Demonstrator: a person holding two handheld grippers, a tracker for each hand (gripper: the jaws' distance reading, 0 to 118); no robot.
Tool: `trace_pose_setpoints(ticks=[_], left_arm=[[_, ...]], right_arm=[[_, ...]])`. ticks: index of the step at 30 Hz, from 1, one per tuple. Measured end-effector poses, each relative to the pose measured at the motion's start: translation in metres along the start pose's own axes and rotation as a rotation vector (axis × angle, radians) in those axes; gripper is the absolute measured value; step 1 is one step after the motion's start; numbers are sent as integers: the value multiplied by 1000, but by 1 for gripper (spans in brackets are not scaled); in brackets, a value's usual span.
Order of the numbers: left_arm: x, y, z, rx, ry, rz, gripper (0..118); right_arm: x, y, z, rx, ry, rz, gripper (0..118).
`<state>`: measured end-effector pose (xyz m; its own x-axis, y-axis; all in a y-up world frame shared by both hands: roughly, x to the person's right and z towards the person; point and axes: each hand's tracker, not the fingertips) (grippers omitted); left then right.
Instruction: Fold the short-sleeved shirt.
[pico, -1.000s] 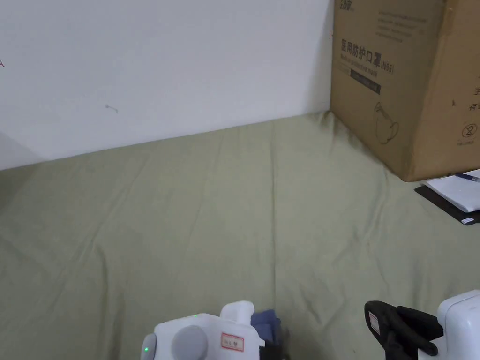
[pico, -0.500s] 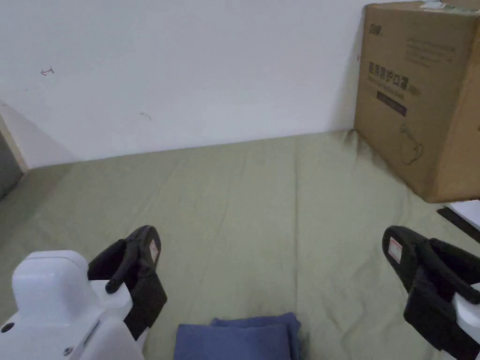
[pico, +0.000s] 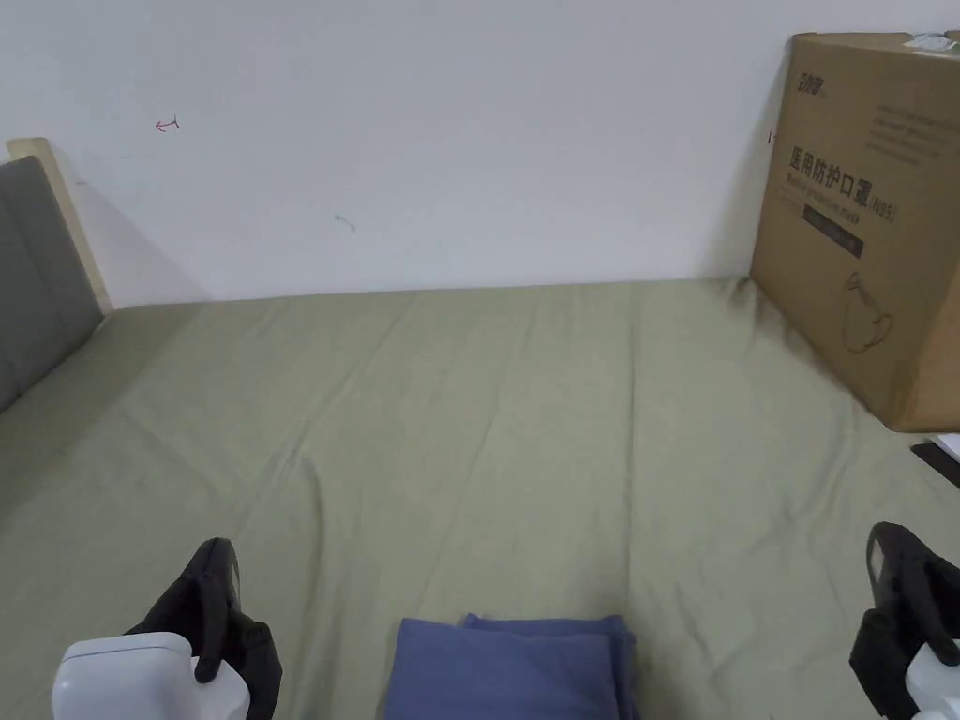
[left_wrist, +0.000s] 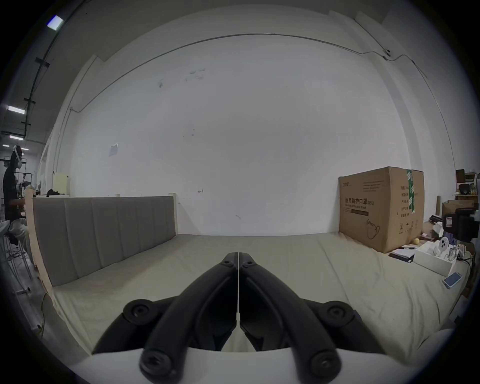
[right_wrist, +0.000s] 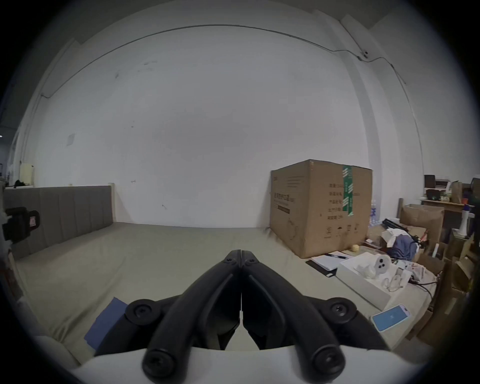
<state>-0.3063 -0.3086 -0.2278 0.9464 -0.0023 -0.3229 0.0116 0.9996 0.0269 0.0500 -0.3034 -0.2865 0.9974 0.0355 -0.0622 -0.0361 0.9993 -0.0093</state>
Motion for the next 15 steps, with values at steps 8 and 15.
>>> trace_pose_setpoints(ticks=[8, 15], left_arm=[[-4, 5, 3, -8, -11, 6, 1], [-43, 4, -16, -239, -103, 144, 1]], right_arm=[[-1, 9, 1, -12, -17, 3, 1], [-40, 7, -82, -433, 475, -31, 1]])
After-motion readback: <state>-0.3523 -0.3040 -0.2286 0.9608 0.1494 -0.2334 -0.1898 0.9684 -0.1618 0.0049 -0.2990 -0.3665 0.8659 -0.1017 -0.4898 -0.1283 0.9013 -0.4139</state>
